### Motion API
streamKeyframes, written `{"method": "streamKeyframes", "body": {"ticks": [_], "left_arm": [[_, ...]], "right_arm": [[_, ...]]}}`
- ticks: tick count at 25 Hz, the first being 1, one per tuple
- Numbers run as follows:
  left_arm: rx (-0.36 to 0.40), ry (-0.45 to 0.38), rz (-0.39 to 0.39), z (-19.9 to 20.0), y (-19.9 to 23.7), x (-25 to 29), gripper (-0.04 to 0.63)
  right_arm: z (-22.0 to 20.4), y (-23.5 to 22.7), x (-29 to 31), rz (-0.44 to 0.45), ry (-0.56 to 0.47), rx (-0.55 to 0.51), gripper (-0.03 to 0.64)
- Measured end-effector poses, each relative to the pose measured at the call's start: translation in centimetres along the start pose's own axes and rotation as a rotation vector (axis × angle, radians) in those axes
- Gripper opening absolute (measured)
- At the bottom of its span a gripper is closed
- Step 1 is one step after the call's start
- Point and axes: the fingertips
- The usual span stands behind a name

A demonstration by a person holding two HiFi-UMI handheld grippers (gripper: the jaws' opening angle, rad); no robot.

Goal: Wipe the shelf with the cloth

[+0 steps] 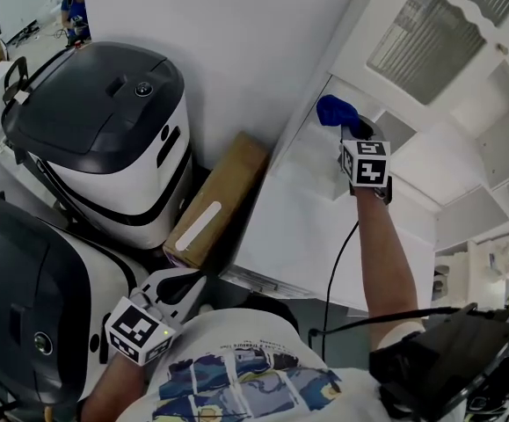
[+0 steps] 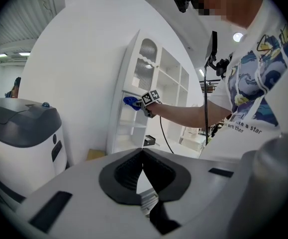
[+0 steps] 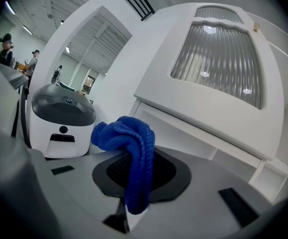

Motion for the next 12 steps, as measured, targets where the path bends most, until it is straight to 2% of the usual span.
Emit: {"method": "streamKeyframes", "body": {"ticks": [7,12], "left_arm": [[-0.001,0.005,-0.034,-0.3,0.1,0.4,0.014],[0.013,0.0,-0.03,0.6,0.6,1.9,0.014]], "right_arm": [[-6.2,-1.2,-1.0,-0.03,0.139,0.005,0.069],[-9.8,-2.9,0.6,-0.038,0.22,0.009,0.069]]}}
Point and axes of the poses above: the fingertips, and each gripper's own axes: x forward along the fingers, y to its left, z out of its top, and after that the axes turned 12 degrees about -y, right-handed
